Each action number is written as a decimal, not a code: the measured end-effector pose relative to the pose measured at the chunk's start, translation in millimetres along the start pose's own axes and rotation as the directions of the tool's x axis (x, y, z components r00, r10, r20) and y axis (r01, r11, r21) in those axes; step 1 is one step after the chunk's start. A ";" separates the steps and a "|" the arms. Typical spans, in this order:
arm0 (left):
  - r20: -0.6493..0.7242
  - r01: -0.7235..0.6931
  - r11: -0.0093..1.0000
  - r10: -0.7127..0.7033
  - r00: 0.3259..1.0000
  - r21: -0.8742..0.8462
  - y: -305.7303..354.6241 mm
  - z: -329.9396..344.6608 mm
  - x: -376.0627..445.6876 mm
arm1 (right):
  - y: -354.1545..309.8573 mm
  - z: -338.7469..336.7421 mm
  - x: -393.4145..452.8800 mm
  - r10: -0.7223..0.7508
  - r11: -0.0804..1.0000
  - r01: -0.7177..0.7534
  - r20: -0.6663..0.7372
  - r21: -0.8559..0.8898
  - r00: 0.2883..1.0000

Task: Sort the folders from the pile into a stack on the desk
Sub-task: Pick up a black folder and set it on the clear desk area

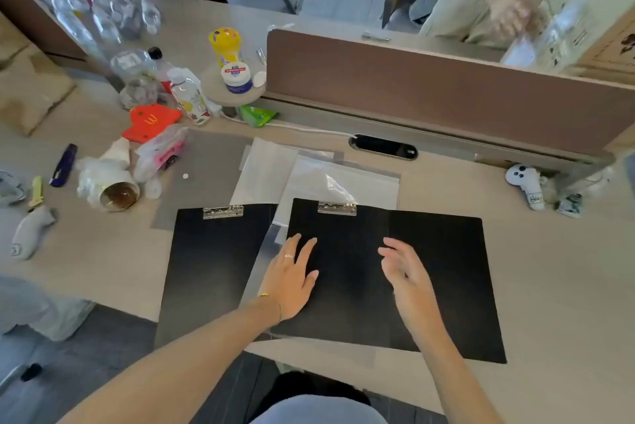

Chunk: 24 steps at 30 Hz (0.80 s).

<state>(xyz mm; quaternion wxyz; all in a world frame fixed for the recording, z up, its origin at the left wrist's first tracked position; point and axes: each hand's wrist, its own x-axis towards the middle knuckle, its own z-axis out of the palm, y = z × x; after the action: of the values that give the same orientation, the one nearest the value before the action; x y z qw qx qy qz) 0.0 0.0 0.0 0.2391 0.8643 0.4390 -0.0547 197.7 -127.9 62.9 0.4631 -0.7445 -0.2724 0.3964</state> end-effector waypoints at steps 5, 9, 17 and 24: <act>0.088 0.364 0.819 -0.364 0.927 -0.443 -7.1 15.4 -7.3 | 52.3 10.7 2.1 0.245 0.956 -0.228 0.076 -0.186 0.967; 0.174 0.475 0.537 -0.516 0.839 -0.697 -2.4 12.8 -3.7 | 86.7 14.3 -0.4 0.357 0.914 -0.322 0.109 -0.248 0.928; 0.264 0.543 0.379 -0.581 0.770 -0.750 -15.6 5.7 -0.8 | 103.1 27.8 -10.7 0.357 0.844 -0.270 0.111 -0.464 0.927; 0.085 0.310 0.491 -0.427 0.900 -0.814 -2.7 -29.9 -19.3 | 63.1 33.5 -12.0 0.220 0.903 -0.161 0.105 -0.399 0.970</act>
<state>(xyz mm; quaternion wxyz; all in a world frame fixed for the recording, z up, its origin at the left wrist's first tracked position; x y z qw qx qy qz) -17.3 1.0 31.2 0.5609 0.5444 0.6034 0.1581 165.4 -148.0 1.3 0.2445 -0.8130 -0.3044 0.4320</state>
